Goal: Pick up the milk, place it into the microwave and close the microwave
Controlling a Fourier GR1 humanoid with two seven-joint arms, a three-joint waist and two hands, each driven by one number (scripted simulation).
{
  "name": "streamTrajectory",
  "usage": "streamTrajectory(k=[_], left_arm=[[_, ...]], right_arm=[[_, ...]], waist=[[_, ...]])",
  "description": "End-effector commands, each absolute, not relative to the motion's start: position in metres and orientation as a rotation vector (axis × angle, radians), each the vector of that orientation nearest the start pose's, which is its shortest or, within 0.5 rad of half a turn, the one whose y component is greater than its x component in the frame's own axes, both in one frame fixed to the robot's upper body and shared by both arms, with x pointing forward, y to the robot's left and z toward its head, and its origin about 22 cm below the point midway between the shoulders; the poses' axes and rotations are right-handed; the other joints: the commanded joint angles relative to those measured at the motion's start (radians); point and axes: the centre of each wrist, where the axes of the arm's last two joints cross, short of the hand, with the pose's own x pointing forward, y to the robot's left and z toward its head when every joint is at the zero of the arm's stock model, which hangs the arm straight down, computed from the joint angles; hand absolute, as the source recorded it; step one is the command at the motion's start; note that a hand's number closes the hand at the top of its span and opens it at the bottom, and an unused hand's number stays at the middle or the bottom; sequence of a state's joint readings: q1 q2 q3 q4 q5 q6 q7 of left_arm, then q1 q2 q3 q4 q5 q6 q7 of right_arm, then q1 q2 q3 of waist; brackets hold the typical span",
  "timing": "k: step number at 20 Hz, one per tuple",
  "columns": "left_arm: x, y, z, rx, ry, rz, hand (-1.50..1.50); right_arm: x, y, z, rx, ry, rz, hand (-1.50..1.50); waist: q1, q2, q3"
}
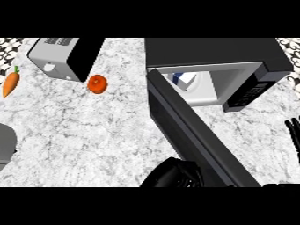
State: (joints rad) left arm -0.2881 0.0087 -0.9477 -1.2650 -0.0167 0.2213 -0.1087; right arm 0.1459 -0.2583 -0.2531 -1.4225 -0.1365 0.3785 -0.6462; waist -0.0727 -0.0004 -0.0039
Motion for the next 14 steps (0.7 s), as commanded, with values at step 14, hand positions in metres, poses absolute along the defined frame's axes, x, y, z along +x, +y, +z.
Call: streamTrajectory(k=[14], left_arm=[[0.229,-0.006,-0.002,-0.301,-1.750,-0.555,1.50]], right_arm=[[0.192,-0.375,0.044,0.344,-2.029,0.294,-1.50]], waist=[[-0.099,0.020,-0.005]])
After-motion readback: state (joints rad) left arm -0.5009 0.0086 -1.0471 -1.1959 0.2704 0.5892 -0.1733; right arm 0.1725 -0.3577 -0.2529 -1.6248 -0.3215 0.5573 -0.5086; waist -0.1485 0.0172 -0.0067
